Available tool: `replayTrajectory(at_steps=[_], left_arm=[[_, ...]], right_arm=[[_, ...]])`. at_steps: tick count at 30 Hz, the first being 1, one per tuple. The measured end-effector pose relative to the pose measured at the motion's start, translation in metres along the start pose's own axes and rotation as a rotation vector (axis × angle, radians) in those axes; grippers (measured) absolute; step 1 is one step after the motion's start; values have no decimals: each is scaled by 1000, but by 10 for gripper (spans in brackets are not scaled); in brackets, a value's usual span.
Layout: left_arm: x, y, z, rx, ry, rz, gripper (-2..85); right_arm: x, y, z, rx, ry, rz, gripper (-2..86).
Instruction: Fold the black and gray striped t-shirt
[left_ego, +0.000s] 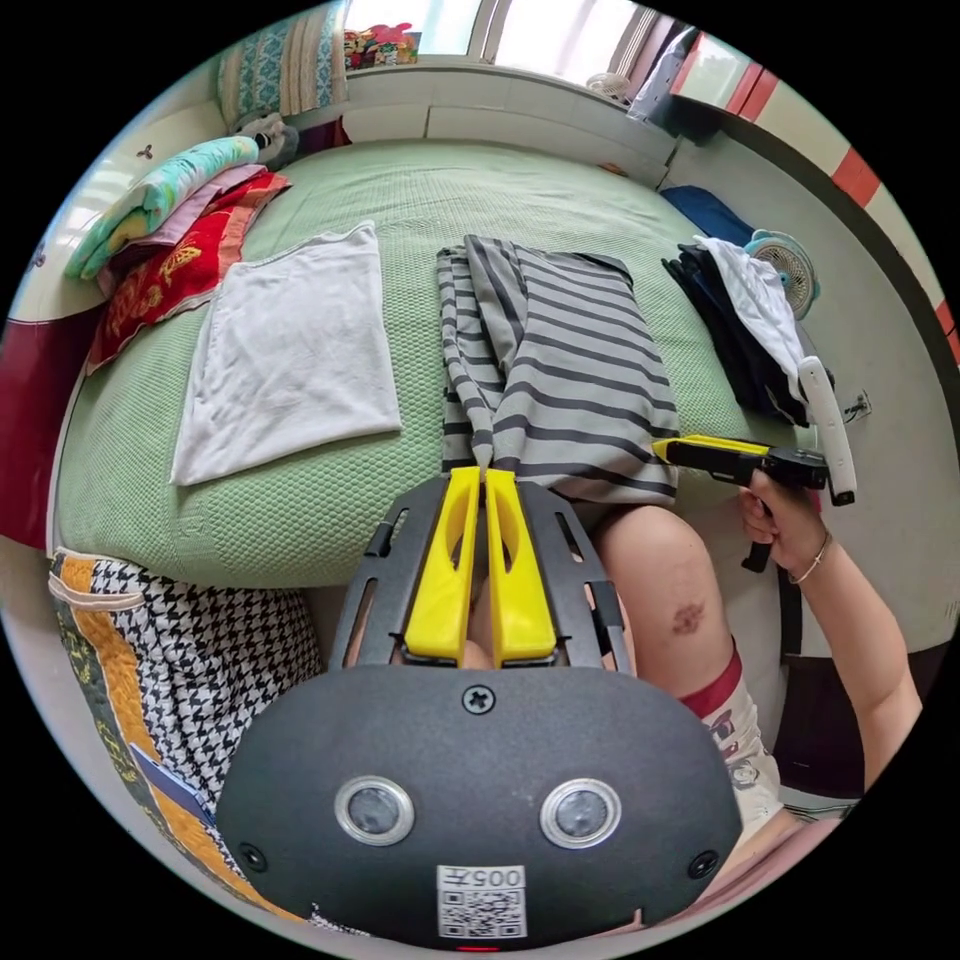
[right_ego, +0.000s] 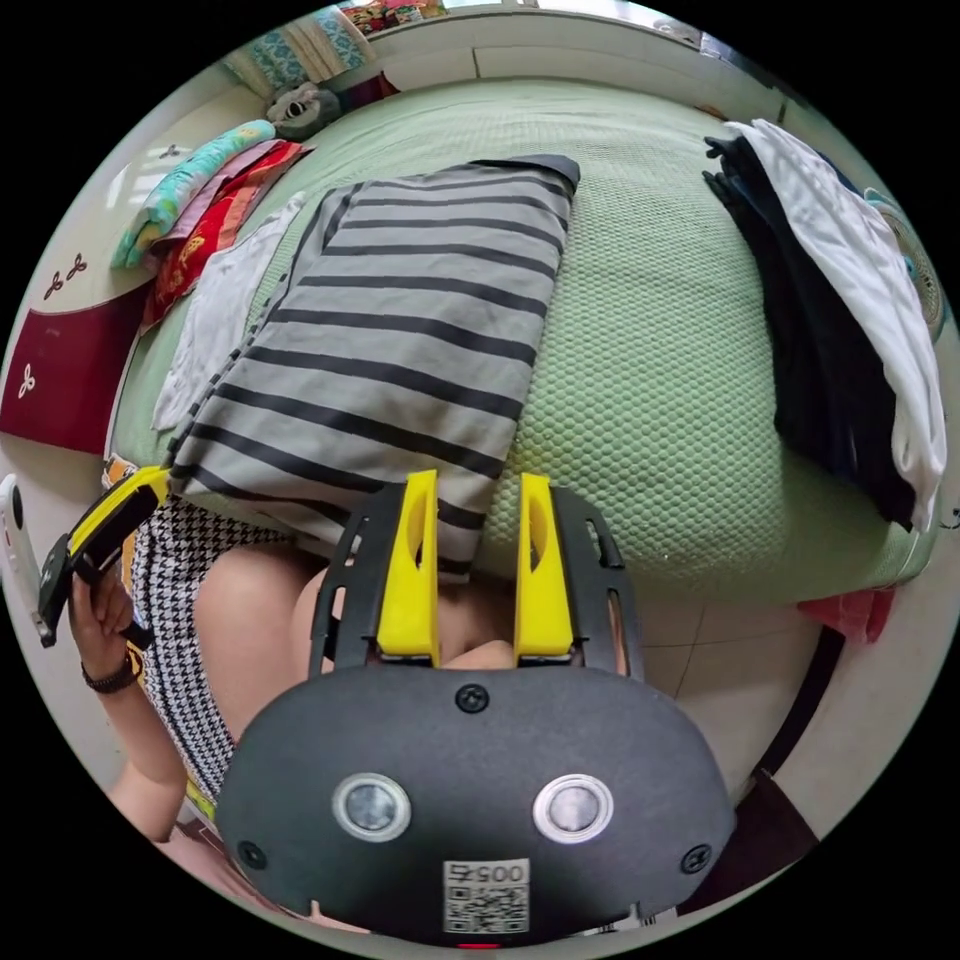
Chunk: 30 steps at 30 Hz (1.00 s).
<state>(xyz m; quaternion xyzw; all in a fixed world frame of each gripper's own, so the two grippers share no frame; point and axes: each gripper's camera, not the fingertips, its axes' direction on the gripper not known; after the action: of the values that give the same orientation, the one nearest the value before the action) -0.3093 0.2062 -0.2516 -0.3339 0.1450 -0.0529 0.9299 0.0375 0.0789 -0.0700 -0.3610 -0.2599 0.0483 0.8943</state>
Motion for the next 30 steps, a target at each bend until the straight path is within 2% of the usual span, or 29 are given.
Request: replayTrajectory(at_steps=[4, 8, 15, 19, 23, 27, 30], left_arm=[[3, 1, -4, 15, 4, -10, 5], [5, 6, -12, 56, -14, -27, 6], [-15, 17, 62, -92, -85, -113, 34], [-25, 36, 40, 19, -30, -156, 74], [-28, 42, 16, 86, -118, -189, 69], [-24, 38, 12, 112, 5, -151, 68], [-9, 30, 23, 97, 24, -107, 92]], right_arm=[[-8, 12, -11, 18, 1, -34, 11], [-14, 33, -23, 89, 1, -78, -10], [-17, 41, 10, 39, 55, -119, 9], [-23, 51, -3, 38, 116, -180, 40], [-22, 68, -21, 96, 89, -219, 58], [-28, 73, -27, 144, 43, -241, 62], [-34, 69, -17, 123, 67, -238, 62]])
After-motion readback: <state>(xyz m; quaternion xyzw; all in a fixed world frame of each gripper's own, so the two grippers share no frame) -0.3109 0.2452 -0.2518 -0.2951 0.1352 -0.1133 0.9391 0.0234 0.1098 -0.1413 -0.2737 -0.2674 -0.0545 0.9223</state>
